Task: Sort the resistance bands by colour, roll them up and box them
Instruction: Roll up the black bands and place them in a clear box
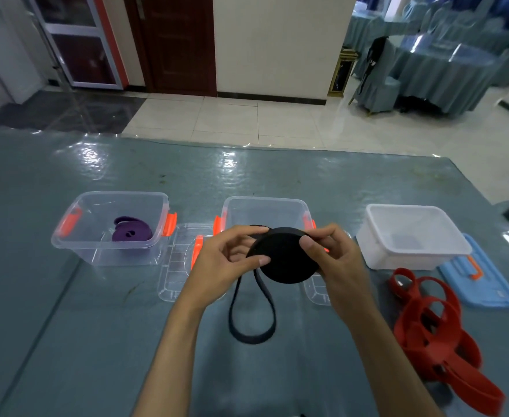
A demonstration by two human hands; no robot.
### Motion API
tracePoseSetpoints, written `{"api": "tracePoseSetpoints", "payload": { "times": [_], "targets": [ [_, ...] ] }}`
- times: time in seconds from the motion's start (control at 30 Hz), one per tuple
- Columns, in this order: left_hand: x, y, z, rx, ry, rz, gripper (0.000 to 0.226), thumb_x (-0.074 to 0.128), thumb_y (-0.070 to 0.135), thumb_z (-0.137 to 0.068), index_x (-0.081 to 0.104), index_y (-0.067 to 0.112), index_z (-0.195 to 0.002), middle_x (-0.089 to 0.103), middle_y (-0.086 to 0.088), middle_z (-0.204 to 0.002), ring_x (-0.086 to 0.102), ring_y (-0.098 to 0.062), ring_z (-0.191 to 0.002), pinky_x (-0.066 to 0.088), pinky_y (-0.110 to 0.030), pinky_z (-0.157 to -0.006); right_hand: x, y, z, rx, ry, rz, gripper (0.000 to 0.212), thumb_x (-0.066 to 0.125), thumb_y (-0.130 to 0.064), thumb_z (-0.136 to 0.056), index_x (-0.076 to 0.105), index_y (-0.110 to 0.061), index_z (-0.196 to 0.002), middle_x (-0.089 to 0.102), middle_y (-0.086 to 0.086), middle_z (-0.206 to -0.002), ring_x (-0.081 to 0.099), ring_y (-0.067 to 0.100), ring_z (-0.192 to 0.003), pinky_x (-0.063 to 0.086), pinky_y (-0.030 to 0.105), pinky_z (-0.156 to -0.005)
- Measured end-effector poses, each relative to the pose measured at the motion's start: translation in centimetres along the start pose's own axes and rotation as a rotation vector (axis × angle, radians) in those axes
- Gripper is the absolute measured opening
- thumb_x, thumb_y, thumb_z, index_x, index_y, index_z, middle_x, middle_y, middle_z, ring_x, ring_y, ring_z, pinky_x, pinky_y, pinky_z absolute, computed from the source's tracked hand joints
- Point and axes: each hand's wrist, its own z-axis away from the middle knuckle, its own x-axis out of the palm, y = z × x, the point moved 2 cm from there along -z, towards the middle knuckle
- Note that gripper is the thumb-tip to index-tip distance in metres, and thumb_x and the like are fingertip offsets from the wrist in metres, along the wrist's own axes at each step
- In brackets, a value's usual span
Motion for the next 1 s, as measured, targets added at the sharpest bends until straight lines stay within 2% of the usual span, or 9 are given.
{"api": "tracePoseSetpoints", "payload": {
  "times": [0.1, 0.17, 0.27, 0.4, 0.47, 0.63, 0.8, 0.9, 1.0],
  "targets": [
    [-0.1, 0.4, 0.4, 0.000, 0.011, 0.004, 0.047, 0.087, -0.004, -0.076, 0.074, 0.018, -0.116, 0.078, -0.011, -0.095, 0.075, -0.025, -0.088, 0.062, -0.032, -0.085, -0.2, 0.0, 0.1, -0.015, 0.029, 0.016, 0.019, 0.078, -0.021, -0.080, 0.068, -0.011, -0.092, 0.078, 0.017, -0.095, 0.076, 0.032, -0.088, 0.060, 0.050, -0.084],
    [-0.1, 0.6, 0.6, 0.008, 0.010, -0.001, 0.046, 0.087, -0.002, -0.076, 0.073, 0.018, -0.116, 0.078, -0.011, -0.094, 0.076, -0.027, -0.089, 0.062, -0.034, -0.086, -0.2, 0.0, 0.3, -0.035, 0.021, 0.020, 0.022, 0.076, -0.017, -0.083, 0.070, -0.010, -0.103, 0.079, 0.018, -0.095, 0.077, 0.034, -0.090, 0.060, 0.052, -0.086],
    [-0.1, 0.6, 0.8, 0.010, 0.018, -0.007, 0.045, 0.087, -0.002, -0.077, 0.072, 0.016, -0.115, 0.079, -0.009, -0.094, 0.077, -0.024, -0.093, 0.061, -0.030, -0.088, -0.4, -0.3, 0.5, -0.061, -0.054, 0.048, 0.034, 0.071, -0.008, -0.089, 0.070, -0.013, -0.123, 0.079, 0.014, -0.098, 0.077, 0.027, -0.094, 0.063, 0.037, -0.085],
    [-0.3, 0.3, 1.2, -0.005, 0.018, -0.009, 0.041, 0.088, -0.003, -0.075, 0.072, 0.013, -0.110, 0.079, -0.010, -0.092, 0.077, -0.026, -0.091, 0.062, -0.034, -0.088, -1.4, -0.7, 0.7, -0.079, -0.215, 0.247, 0.039, 0.073, -0.013, -0.087, 0.071, -0.025, -0.124, 0.080, -0.008, -0.106, 0.075, 0.011, -0.104, 0.057, 0.021, -0.090],
    [-0.3, 0.2, 1.4, -0.014, 0.020, -0.001, 0.039, 0.088, -0.003, -0.075, 0.072, 0.012, -0.108, 0.079, -0.011, -0.091, 0.077, -0.025, -0.090, 0.062, -0.034, -0.086, -2.2, -0.7, 1.0, -0.064, -0.286, 0.375, 0.044, 0.075, -0.013, -0.089, 0.069, -0.030, -0.129, 0.080, -0.004, -0.103, 0.076, 0.013, -0.102, 0.057, 0.024, -0.093],
    [0.4, 0.4, 2.0, -0.020, 0.008, 0.003, 0.032, 0.088, -0.003, -0.075, 0.073, 0.008, -0.101, 0.080, -0.010, -0.092, 0.078, -0.025, -0.090, 0.062, -0.030, -0.084, -2.3, -0.9, 1.6, 0.022, -0.405, 0.375, 0.041, 0.081, -0.012, -0.088, 0.065, -0.032, -0.120, 0.078, 0.009, -0.102, 0.077, 0.028, -0.094, 0.059, 0.062, -0.085],
    [1.0, 0.1, 2.8, -0.017, 0.043, 0.002, 0.026, 0.084, -0.003, -0.081, 0.078, 0.009, -0.103, 0.080, -0.005, -0.098, 0.077, -0.021, -0.094, 0.060, -0.027, -0.086, -1.5, -0.5, 1.8, -0.025, -0.316, 0.315, 0.047, 0.082, -0.006, -0.085, 0.068, -0.027, -0.125, 0.080, 0.007, -0.100, 0.078, 0.026, -0.092, 0.061, 0.058, -0.084],
    [0.3, -0.1, 3.3, -0.034, 0.040, 0.014, 0.036, 0.081, -0.003, -0.083, 0.079, 0.018, -0.112, 0.080, -0.002, -0.109, 0.076, -0.019, -0.105, 0.058, -0.026, -0.093, -1.2, 0.0, 1.9, -0.071, -0.230, 0.267, 0.040, 0.083, -0.008, -0.081, 0.071, -0.019, -0.118, 0.081, 0.005, -0.102, 0.079, 0.026, -0.092, 0.064, 0.050, -0.083],
    [-0.4, -0.1, 3.6, -0.009, 0.119, -0.013, 0.029, 0.084, -0.001, -0.080, 0.080, 0.012, -0.105, 0.081, -0.001, -0.102, 0.077, -0.018, -0.099, 0.057, -0.024, -0.088, -0.7, 0.6, 1.9, -0.019, -0.262, 0.226, 0.036, 0.085, -0.005, -0.079, 0.063, -0.015, -0.106, 0.080, 0.009, -0.101, 0.079, 0.029, -0.088, 0.064, 0.047, -0.076]
  ]
}}
